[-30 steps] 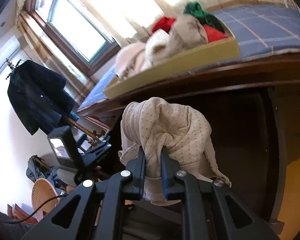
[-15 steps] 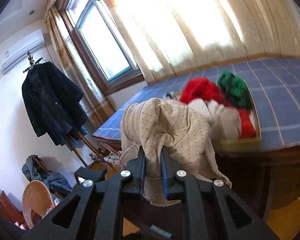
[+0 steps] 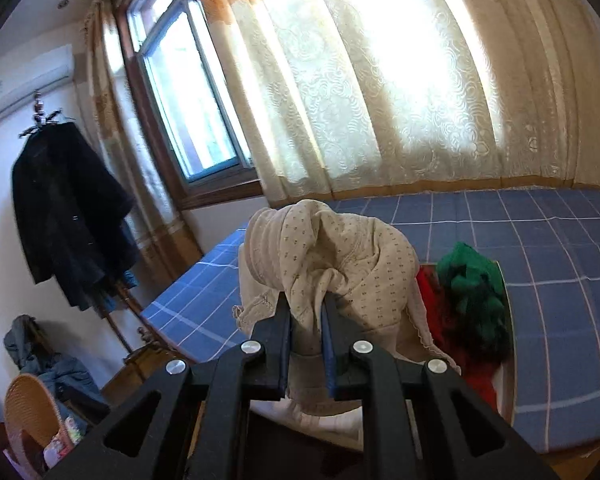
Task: Take underwear out of drawer
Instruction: 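Carry the dotted underwear up to the yellow tray and open the right gripper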
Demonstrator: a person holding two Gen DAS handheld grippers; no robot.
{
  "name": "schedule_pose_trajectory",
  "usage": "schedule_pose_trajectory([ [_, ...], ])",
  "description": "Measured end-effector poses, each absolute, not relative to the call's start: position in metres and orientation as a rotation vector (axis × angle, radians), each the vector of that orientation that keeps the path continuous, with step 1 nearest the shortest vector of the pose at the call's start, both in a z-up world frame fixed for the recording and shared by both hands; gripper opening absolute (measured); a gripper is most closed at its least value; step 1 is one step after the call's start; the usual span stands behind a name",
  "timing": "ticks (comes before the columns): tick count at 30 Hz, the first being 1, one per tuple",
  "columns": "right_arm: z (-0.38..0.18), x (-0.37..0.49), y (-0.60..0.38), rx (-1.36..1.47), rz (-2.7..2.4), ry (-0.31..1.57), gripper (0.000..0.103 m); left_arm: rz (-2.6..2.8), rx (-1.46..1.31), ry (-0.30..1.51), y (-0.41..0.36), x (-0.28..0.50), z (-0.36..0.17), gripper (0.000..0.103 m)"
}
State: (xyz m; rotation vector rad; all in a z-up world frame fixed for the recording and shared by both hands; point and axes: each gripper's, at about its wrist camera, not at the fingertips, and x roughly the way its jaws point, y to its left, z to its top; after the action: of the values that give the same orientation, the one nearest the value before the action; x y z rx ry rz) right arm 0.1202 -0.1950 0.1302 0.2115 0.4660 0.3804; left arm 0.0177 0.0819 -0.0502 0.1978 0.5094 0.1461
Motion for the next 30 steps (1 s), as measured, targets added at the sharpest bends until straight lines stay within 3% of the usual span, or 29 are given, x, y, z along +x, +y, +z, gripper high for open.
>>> schedule_pose_trajectory([
  [14,0.076,0.258,-0.141,0.137,0.278,0.684,0.015,0.127,0.197,0.501,0.085,0.017,-0.048,0.103],
  [30,0.027,0.307,-0.169,0.527,0.388,0.832,0.015,0.132,0.196,0.500,0.083,0.016,-0.049,0.103],
])
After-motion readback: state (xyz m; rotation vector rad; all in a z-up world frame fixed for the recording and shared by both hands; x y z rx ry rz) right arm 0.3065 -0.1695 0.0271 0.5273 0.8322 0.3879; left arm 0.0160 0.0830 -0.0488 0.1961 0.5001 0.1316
